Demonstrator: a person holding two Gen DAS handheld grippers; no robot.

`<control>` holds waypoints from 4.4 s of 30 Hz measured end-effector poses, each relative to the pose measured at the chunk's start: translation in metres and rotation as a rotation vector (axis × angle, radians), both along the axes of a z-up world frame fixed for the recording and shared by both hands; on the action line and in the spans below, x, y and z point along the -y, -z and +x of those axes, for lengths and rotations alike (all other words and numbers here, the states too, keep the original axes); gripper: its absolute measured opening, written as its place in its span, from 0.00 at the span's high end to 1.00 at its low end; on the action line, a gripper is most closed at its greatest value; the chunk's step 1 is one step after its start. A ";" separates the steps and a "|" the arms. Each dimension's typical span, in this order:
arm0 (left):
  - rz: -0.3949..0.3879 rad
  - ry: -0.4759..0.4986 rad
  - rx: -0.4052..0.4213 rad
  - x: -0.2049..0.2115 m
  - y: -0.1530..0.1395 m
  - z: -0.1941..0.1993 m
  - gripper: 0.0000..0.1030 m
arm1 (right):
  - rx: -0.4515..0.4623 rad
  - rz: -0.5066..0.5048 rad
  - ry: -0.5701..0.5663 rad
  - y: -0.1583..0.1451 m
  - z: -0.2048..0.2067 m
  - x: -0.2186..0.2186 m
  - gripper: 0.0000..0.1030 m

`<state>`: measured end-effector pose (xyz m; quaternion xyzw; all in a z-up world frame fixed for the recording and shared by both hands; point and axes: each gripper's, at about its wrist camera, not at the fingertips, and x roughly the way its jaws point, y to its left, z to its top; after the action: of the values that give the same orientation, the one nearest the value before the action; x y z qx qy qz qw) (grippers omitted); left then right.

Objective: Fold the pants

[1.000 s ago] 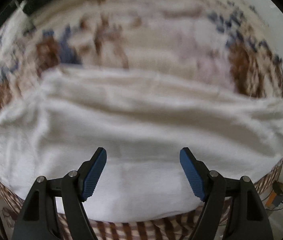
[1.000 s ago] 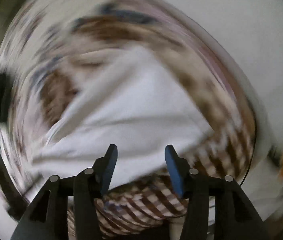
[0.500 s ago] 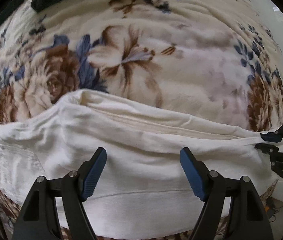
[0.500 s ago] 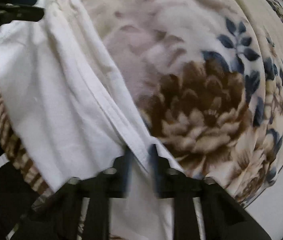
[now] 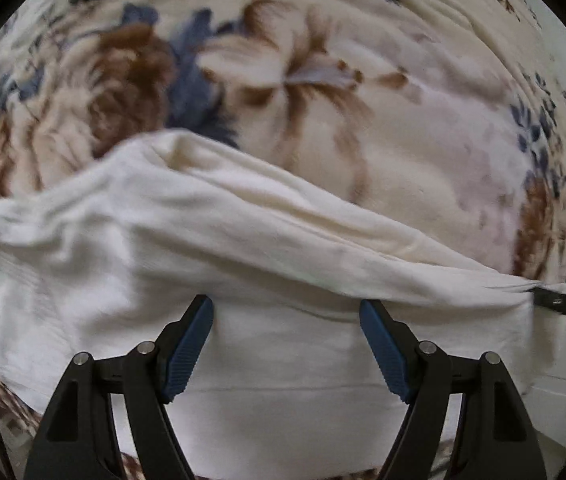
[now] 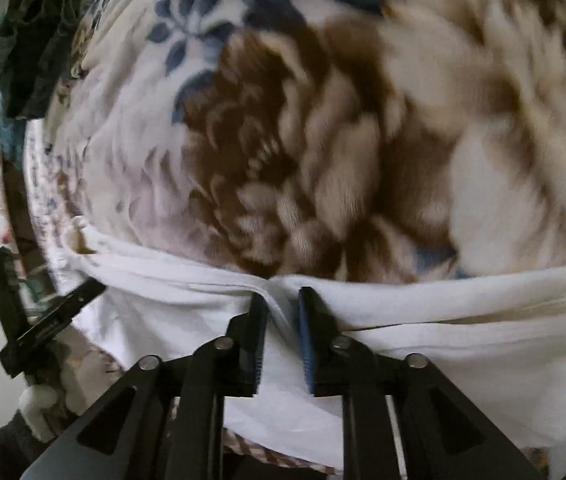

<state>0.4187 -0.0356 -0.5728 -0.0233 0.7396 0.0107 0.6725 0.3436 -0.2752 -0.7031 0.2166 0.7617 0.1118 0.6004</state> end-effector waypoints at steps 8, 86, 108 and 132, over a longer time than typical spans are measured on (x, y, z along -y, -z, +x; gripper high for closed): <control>0.052 -0.041 -0.066 -0.058 0.028 -0.010 0.28 | 0.252 -0.183 -0.425 -0.090 0.005 -0.089 0.44; -0.097 -0.314 -0.006 -0.132 0.009 0.002 0.25 | 0.007 0.170 0.156 0.042 -0.011 -0.144 1.00; -0.007 0.016 0.027 0.046 0.015 -0.014 0.25 | 0.041 -0.361 0.586 -0.045 -0.150 0.181 0.33; 0.046 -0.033 0.009 0.069 0.029 -0.005 0.23 | 0.101 -0.188 0.641 0.018 -0.113 0.207 0.86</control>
<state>0.4137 -0.1042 -0.6022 -0.0201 0.7355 0.0386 0.6761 0.2303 -0.4818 -0.7207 0.3828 0.6313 -0.1429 0.6592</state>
